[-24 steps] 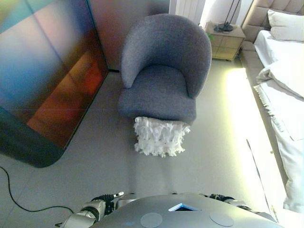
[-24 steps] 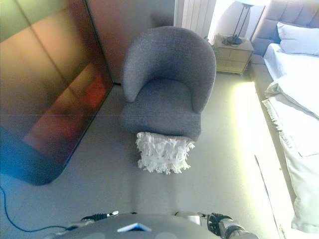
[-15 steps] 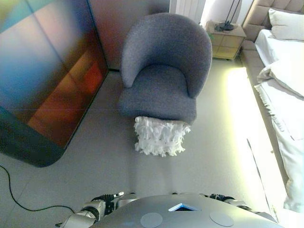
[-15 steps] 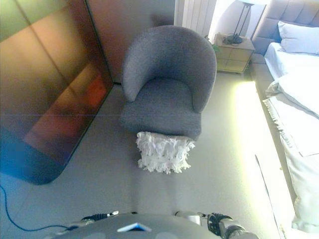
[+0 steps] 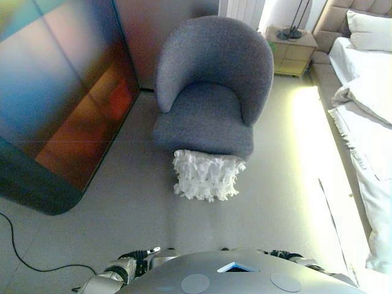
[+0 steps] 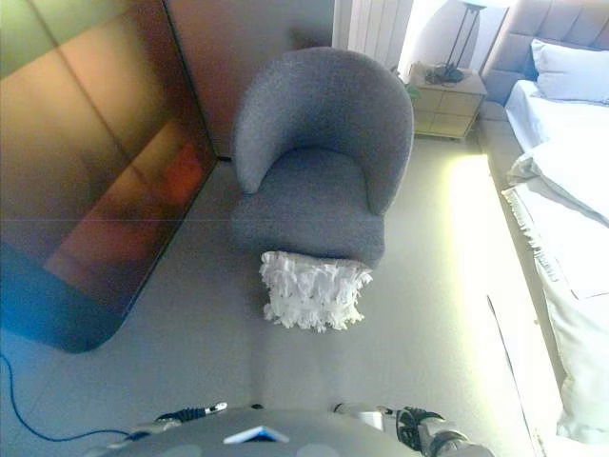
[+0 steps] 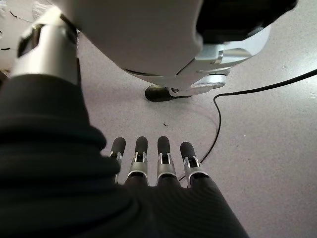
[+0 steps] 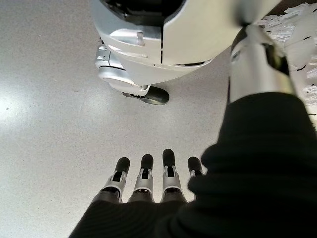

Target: Pick up the cushion and take it to the sofa

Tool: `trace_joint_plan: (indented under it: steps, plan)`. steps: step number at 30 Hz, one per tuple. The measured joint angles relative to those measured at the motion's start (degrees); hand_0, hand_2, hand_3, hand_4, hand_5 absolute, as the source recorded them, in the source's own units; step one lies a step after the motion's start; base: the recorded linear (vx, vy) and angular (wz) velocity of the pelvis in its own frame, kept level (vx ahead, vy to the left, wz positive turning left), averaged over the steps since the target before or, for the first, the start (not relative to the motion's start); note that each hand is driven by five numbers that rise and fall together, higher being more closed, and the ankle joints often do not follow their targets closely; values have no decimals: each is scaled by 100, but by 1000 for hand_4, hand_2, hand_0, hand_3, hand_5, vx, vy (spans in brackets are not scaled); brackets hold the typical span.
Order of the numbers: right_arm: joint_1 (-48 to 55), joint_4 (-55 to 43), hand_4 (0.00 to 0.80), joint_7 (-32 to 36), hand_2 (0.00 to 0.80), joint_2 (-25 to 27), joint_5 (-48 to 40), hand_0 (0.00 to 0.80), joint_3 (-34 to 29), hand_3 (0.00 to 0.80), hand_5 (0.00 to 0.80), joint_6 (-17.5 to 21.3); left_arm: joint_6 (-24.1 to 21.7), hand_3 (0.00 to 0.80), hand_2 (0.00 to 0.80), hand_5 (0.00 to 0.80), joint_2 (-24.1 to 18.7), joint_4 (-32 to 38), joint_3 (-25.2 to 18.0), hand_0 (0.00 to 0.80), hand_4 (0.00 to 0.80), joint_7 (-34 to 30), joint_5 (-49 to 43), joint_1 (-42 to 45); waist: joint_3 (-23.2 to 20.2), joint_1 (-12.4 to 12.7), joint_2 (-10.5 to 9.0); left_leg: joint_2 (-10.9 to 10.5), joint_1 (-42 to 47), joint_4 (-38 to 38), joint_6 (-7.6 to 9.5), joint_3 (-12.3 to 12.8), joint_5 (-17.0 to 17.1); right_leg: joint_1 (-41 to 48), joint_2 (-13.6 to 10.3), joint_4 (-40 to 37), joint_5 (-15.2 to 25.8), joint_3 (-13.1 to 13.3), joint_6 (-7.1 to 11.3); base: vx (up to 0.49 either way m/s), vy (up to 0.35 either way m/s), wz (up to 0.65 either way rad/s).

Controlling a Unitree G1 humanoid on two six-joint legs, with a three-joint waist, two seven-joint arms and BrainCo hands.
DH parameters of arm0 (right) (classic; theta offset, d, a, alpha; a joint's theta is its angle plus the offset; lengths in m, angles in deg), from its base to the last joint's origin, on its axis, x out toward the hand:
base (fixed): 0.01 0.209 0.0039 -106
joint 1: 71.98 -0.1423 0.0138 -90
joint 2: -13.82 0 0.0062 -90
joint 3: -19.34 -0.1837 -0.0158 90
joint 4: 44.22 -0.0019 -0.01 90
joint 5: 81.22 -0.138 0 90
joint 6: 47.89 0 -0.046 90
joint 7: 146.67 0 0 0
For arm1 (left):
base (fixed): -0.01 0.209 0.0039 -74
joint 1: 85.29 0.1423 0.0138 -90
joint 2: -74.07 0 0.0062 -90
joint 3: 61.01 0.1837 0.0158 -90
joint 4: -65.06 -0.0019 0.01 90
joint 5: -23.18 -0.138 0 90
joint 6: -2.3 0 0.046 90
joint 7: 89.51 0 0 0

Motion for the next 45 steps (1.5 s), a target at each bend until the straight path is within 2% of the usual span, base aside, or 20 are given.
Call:
trace_joint_plan:
  steps: [12, 15, 16, 17, 20, 22, 24, 25, 26, 27, 28, 29, 32, 34, 37, 40, 41, 42, 44, 45]
  plan:
    - [-59, 19, 0, -41, 0, -28, -9, 0, -4, 0, 0, -15, -12, 0, 0, 0, -21, 0, -3, 0, 0, 17, -1, -70, 115, 7, -45, 60, -56, 228, -44, 12, -50, -17, 67, 34, -15, 87, -17, 3, -104, -1]
    - [-252, 71, 0, -18, 0, -25, 2, 0, 0, 0, 0, -84, -230, 0, 0, 0, -13, -105, -29, 0, 0, 77, 73, -215, 318, 58, -20, 286, -554, 1182, -196, 8, -373, -362, 211, 526, -214, 188, -194, -47, -187, -18]
    - [-405, 94, 0, 3, 0, -42, 3, 0, 6, 0, 0, -128, -347, 0, 0, 0, -29, -165, -127, 0, 0, 123, 213, -361, 507, 158, -103, 310, -841, 1800, -250, -9, -439, -579, 220, 893, -372, 302, -266, 0, -131, -38]
    - [-468, 116, 0, 9, 0, -51, 4, 0, 16, 0, 0, -151, -429, 0, 0, 0, -49, -184, -209, 0, 0, 137, 303, -501, 594, 177, -206, 318, -1088, 2283, -271, -47, -354, -685, 173, 1049, -419, 395, -317, 32, -105, -32]
    - [-546, 245, 0, 16, 0, 2, 9, 0, 99, 0, 0, -270, -550, 0, 0, 0, -19, -158, -418, 0, 0, 167, 517, -579, 782, 316, -243, 240, -1661, 3360, -219, -371, -110, -702, 146, 1176, -435, 616, -459, 116, -66, -21]
    - [-545, 381, 0, 31, 0, 11, 8, 0, 231, 0, 0, -295, -549, 0, 0, 0, 11, -177, -449, 0, 0, 108, 500, -564, 795, 300, -226, -75, -1634, 2962, -233, -200, -241, -686, -3, 1079, -425, 630, -482, 253, 2, -14]
    - [-518, 470, 0, 33, 0, 22, 9, 0, 222, 0, 0, -295, -540, 0, 0, 0, 89, -263, -463, 0, 0, 100, 507, -568, 829, 290, -118, -339, -1389, 1926, -215, 20, -229, -513, 13, 679, -423, 629, -476, 272, 23, -8]
    - [-525, 536, 0, 34, 0, 65, 8, 0, 207, 0, 0, -298, -529, 0, 0, 0, 146, -330, -474, 0, 0, 93, 511, -522, 851, 310, 77, -296, -1242, 1282, -251, 1, -252, -468, 249, 723, -438, 605, -567, 374, 37, 2]
    - [-553, 592, 0, 17, 0, 70, 11, 0, 185, 0, 0, -292, -520, 0, 0, 0, 139, -325, -476, 0, 0, 78, 517, -521, 869, 327, 241, -178, -1154, 960, 92, -19, 95, -542, 439, 1065, -404, 596, -469, 443, 64, -1]
    - [-610, 637, 0, -25, 0, -32, 9, 0, 151, 0, 0, -293, -533, 0, 0, 0, 55, -263, -478, 0, 0, 43, 510, -432, 983, 432, 154, -132, -1024, 991, 212, 37, 150, -672, 479, 1604, -691, 593, -440, 550, 106, -15]
    - [-576, 648, 0, 11, 0, -80, 9, 0, 117, 0, 0, -294, -529, 0, 0, 0, -38, -193, -481, 0, 0, -2, 503, -307, 908, 495, -52, -183, -1017, 999, 211, 132, 148, -804, 404, 1958, -966, 631, -466, 415, 97, -11]
    - [-523, 598, 0, 12, 0, -84, 12, 0, 87, 0, 0, -289, -536, 0, 0, 0, -39, -209, -516, 0, 0, -19, 520, -168, 832, 487, -145, -157, -981, 1049, 193, 161, 133, -736, 383, 1918, -1060, 613, -495, 463, 114, 3]
    - [-454, 614, 0, 2, 0, -47, 85, 0, -9, 0, 0, -348, -489, 0, 0, 0, 80, -240, -497, 0, 0, -78, 555, -135, 731, 626, -104, -88, -935, 1067, 4, 162, 37, -308, 448, 1230, -912, 638, -551, 532, 125, 12]
    - [-486, 616, 0, -31, 0, -99, 123, 0, -26, 0, 0, -454, -450, 0, 0, 0, 98, -251, -492, 0, 0, -69, 553, -149, 724, 616, -76, -176, -966, 804, -12, 74, 26, -68, 423, 956, -826, 816, -683, 524, 137, 38]
    - [-468, 618, 0, -74, 0, -34, 123, 0, -38, 0, 0, -578, -367, 0, 0, 0, 117, -243, -364, 0, 0, -67, 552, -198, 731, 622, 29, -163, -1118, 303, -62, -5, 110, 194, 353, 924, -978, 1086, -464, 529, 177, 37]
    - [-533, 633, 0, -107, 0, -50, 124, 0, -128, 0, 0, -625, -313, 0, 0, 0, 106, -256, -349, 0, 0, -85, 549, -180, 686, 813, -15, -323, -1167, 705, 58, 7, 397, 296, 93, 1041, -1322, 1283, -276, 571, 212, -28]
    - [-563, 637, 0, -106, 0, -94, 128, 0, -141, 0, 0, -622, -319, 0, 0, 0, 79, -254, -357, 0, 0, -109, 548, -154, 653, 807, -120, -470, -1128, 784, 376, 70, 349, 304, -71, 1151, -1462, 1249, -146, 541, 181, -50]
    - [-560, 622, 0, -108, 0, -172, 130, 0, -223, 0, 0, -620, -328, 0, 0, 0, 6, -219, -382, 0, 0, -113, 547, -157, 598, 791, -264, -596, -1108, 867, 565, 178, 184, 268, -222, 1467, -1584, 1094, 15, 489, 161, -34]
    - [-555, 581, 0, -116, 0, -213, 130, 0, -281, 0, 0, -615, -374, 0, 0, 0, -80, -103, -380, 0, 0, -142, 543, -137, 552, 775, -291, -632, -995, 912, 675, 270, -9, -7, -311, 2721, -1821, 762, 213, 490, 146, -15]
    - [-543, 538, 0, -122, 0, -244, 132, 0, -279, 0, 0, -616, -407, 0, 0, 0, -142, 0, -373, 0, 0, -188, 536, -188, 438, 777, -390, -682, -892, 928, 669, 322, -143, -142, -349, 3203, -1716, 684, 339, 533, 155, -28]
